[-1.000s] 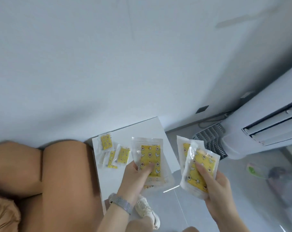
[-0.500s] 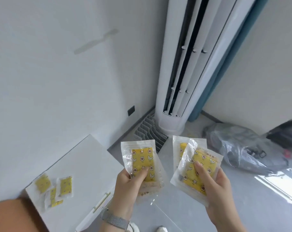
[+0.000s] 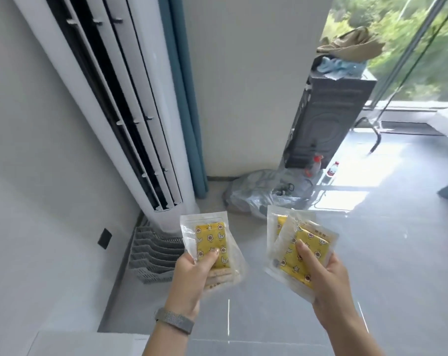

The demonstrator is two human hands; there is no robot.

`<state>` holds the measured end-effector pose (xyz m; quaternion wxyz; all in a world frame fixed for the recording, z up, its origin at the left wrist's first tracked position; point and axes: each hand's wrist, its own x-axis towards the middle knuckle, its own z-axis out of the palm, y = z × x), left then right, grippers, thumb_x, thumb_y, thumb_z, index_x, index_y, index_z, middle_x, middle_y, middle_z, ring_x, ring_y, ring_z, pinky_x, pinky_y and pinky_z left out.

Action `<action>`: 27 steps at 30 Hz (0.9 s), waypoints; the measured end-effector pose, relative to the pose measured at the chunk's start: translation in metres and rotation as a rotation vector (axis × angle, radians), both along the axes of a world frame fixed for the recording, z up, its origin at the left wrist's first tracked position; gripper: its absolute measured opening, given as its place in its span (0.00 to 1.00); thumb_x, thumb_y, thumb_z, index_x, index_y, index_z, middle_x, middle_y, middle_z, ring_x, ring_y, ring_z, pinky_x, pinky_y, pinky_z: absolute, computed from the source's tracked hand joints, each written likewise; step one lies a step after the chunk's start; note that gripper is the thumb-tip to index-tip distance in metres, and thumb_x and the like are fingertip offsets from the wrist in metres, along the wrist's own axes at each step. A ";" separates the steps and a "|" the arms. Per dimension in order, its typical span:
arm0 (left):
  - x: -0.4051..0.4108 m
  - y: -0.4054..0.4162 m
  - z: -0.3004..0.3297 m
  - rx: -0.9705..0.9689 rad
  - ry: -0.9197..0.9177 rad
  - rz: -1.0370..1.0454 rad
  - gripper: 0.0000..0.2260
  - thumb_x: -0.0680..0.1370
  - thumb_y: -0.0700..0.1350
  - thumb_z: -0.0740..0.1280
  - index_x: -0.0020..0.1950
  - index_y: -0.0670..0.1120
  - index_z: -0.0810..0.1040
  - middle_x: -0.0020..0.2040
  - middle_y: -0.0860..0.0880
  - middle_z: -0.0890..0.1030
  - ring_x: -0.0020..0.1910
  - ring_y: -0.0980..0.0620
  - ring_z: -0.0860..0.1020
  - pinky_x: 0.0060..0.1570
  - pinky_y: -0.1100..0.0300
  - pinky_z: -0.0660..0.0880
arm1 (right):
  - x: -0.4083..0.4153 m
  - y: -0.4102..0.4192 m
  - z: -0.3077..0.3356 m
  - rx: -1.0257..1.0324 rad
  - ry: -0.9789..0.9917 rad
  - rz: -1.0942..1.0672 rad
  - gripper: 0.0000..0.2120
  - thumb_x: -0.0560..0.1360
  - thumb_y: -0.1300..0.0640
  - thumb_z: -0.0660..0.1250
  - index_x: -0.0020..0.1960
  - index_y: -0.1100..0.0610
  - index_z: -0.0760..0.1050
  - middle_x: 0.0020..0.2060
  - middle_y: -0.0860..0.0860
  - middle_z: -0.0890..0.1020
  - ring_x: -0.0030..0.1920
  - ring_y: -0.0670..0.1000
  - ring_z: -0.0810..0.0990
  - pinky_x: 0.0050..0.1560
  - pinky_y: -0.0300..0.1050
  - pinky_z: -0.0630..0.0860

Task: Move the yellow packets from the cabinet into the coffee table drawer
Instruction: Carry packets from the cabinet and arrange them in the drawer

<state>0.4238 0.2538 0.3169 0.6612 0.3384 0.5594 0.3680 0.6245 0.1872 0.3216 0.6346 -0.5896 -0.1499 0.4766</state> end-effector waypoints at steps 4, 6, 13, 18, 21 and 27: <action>0.009 0.004 0.002 0.015 -0.006 -0.161 0.07 0.77 0.36 0.68 0.54 0.40 0.80 0.47 0.42 0.86 0.46 0.39 0.84 0.51 0.37 0.79 | -0.006 -0.029 0.005 0.008 -0.026 -0.162 0.26 0.62 0.48 0.76 0.55 0.59 0.79 0.47 0.58 0.86 0.45 0.58 0.86 0.39 0.47 0.82; 0.014 0.002 0.001 0.015 -0.008 -0.236 0.06 0.77 0.37 0.68 0.53 0.41 0.81 0.47 0.43 0.86 0.47 0.42 0.84 0.52 0.39 0.79 | -0.011 -0.046 0.006 0.006 -0.048 -0.250 0.29 0.58 0.45 0.78 0.54 0.58 0.79 0.46 0.57 0.86 0.44 0.56 0.86 0.38 0.46 0.82; 0.055 -0.025 -0.002 0.029 -0.044 -0.542 0.07 0.77 0.35 0.67 0.53 0.42 0.81 0.47 0.45 0.86 0.44 0.47 0.85 0.38 0.55 0.82 | -0.017 -0.127 0.005 0.006 -0.026 -0.579 0.10 0.75 0.59 0.70 0.55 0.58 0.78 0.47 0.56 0.86 0.44 0.55 0.86 0.36 0.43 0.81; 0.095 -0.066 -0.002 0.012 -0.045 -0.792 0.09 0.77 0.35 0.68 0.57 0.41 0.79 0.48 0.44 0.86 0.46 0.44 0.85 0.43 0.50 0.81 | -0.019 -0.191 0.004 -0.004 -0.013 -0.829 0.08 0.75 0.60 0.70 0.54 0.58 0.78 0.46 0.56 0.86 0.42 0.53 0.86 0.33 0.41 0.80; 0.119 -0.096 0.000 -0.002 -0.038 -0.912 0.08 0.76 0.35 0.68 0.55 0.40 0.80 0.47 0.43 0.86 0.45 0.43 0.85 0.43 0.50 0.81 | -0.017 -0.227 0.003 0.001 -0.006 -0.943 0.09 0.75 0.59 0.70 0.54 0.58 0.78 0.47 0.56 0.86 0.43 0.52 0.86 0.33 0.41 0.80; 0.173 -0.171 0.000 -0.027 -0.023 -1.134 0.05 0.77 0.35 0.67 0.52 0.40 0.80 0.42 0.44 0.86 0.40 0.45 0.85 0.34 0.55 0.81 | -0.007 -0.310 0.006 -0.010 -0.029 -1.155 0.06 0.75 0.62 0.69 0.51 0.58 0.79 0.42 0.53 0.86 0.38 0.48 0.86 0.31 0.39 0.79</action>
